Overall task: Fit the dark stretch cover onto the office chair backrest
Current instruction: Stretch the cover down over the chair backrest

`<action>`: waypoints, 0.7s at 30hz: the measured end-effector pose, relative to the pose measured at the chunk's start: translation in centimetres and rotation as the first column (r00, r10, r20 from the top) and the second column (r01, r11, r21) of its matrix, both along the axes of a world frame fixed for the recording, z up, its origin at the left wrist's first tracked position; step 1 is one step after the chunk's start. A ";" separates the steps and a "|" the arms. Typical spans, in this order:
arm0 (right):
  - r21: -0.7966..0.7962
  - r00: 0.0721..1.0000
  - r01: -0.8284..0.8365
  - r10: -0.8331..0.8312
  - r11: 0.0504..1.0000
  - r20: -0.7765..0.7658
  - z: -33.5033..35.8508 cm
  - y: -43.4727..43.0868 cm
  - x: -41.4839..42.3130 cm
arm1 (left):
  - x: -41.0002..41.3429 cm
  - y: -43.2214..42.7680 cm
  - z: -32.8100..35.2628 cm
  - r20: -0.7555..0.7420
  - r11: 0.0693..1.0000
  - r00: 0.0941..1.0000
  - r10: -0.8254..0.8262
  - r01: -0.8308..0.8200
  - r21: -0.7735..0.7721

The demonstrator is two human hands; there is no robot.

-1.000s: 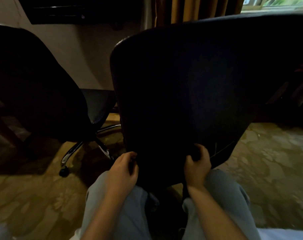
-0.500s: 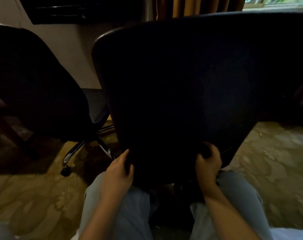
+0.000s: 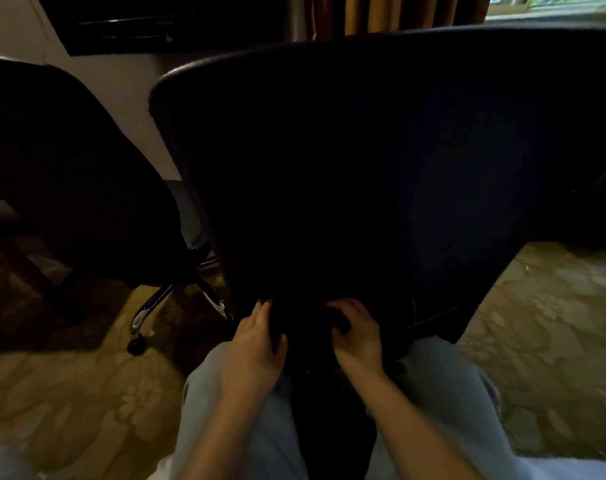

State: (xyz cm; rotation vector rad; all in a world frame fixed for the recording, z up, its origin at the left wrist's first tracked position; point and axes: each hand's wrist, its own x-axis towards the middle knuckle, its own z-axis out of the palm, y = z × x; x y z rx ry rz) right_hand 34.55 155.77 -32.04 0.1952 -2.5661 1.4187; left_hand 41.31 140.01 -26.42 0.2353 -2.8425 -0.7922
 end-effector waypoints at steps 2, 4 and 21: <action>-0.075 0.993 0.097 -0.102 0.992 -0.061 0.1 0.8 -0.2 | -0.2 0.0 -0.1 0.001 1.000 1.000 0.007 -0.007 0.001; -0.168 0.956 0.238 -0.261 0.957 -0.137 0.6 2.7 -0.6 | -0.6 -0.2 -0.3 0.006 1.000 1.000 0.018 -0.018 -0.019; -0.276 0.915 0.378 -0.403 0.884 -0.037 0.9 3.3 -0.9 | -1.3 0.1 -0.7 0.017 0.999 1.000 -0.026 0.026 -0.029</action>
